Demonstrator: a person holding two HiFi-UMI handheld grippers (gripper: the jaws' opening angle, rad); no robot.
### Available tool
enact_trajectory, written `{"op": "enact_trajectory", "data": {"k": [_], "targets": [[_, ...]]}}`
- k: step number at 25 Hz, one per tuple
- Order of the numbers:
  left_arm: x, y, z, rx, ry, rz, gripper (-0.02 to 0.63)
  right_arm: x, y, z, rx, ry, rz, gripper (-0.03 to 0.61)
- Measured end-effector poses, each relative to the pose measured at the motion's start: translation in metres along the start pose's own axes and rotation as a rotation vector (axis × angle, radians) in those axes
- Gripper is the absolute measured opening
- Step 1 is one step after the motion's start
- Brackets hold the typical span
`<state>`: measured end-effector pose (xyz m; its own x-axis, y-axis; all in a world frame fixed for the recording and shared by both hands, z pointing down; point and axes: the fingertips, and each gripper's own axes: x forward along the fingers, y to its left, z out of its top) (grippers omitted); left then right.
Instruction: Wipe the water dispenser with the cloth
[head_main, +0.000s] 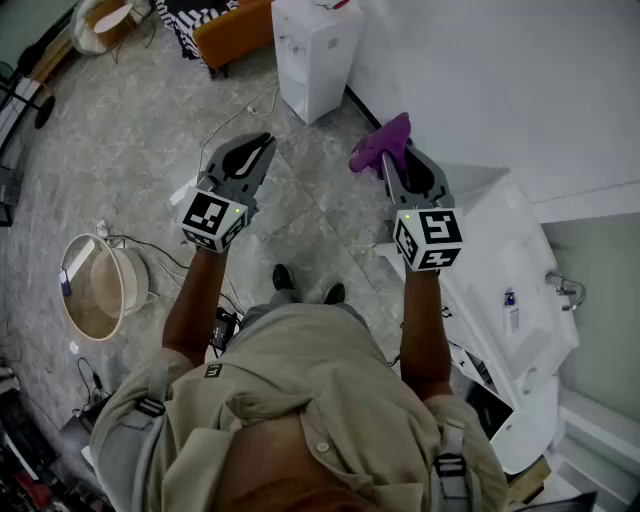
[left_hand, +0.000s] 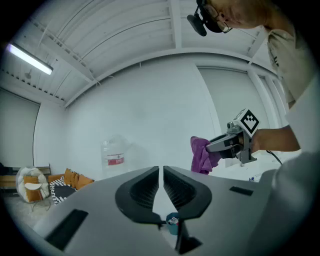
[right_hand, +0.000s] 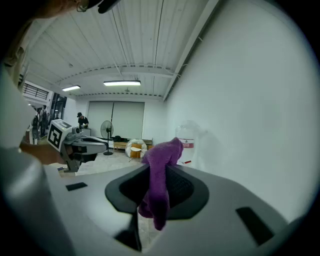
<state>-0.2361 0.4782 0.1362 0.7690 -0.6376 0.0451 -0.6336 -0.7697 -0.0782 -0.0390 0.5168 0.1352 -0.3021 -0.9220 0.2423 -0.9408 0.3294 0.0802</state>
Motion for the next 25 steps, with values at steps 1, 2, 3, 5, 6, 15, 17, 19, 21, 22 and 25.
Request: {"op": "enact_trajectory", "data": {"k": [1, 2, 3, 5, 6, 15, 17, 19, 21, 22, 25], "targets": [[0.0, 0.005, -0.002, -0.003, -0.001, -0.002, 0.043, 0.004, 0.002, 0.0, 0.002, 0.002, -0.003, 0.092], [0.0, 0.009, -0.003, -0.005, -0.002, -0.004, 0.043, 0.008, 0.003, -0.001, 0.004, 0.004, -0.006, 0.092], [-0.001, 0.014, -0.005, -0.006, -0.003, -0.006, 0.043, 0.013, 0.006, -0.001, 0.007, 0.005, -0.008, 0.092], [-0.002, 0.023, -0.007, -0.008, -0.006, -0.01, 0.043, 0.022, 0.012, -0.001, 0.01, 0.009, -0.009, 0.092], [-0.002, 0.027, -0.008, -0.009, -0.009, -0.012, 0.043, 0.026, 0.015, -0.001, 0.009, 0.011, -0.009, 0.092], [-0.01, 0.075, -0.016, -0.019, -0.037, -0.022, 0.043, 0.061, 0.039, 0.015, 0.027, -0.01, -0.047, 0.095], [-0.007, 0.083, -0.019, -0.017, -0.041, -0.023, 0.043, 0.068, 0.04, 0.017, 0.035, -0.009, -0.053, 0.097], [-0.003, 0.091, -0.023, -0.026, -0.04, -0.023, 0.043, 0.076, 0.039, 0.017, 0.037, -0.002, -0.053, 0.097], [0.003, 0.095, -0.027, -0.04, -0.036, -0.021, 0.043, 0.085, 0.037, 0.016, 0.035, 0.006, -0.049, 0.098], [0.006, 0.097, -0.029, -0.043, -0.033, -0.02, 0.043, 0.09, 0.034, 0.015, 0.034, 0.01, -0.046, 0.098], [0.02, 0.1, -0.035, -0.045, -0.02, -0.012, 0.043, 0.104, 0.018, 0.012, 0.038, 0.013, -0.037, 0.098]]}}
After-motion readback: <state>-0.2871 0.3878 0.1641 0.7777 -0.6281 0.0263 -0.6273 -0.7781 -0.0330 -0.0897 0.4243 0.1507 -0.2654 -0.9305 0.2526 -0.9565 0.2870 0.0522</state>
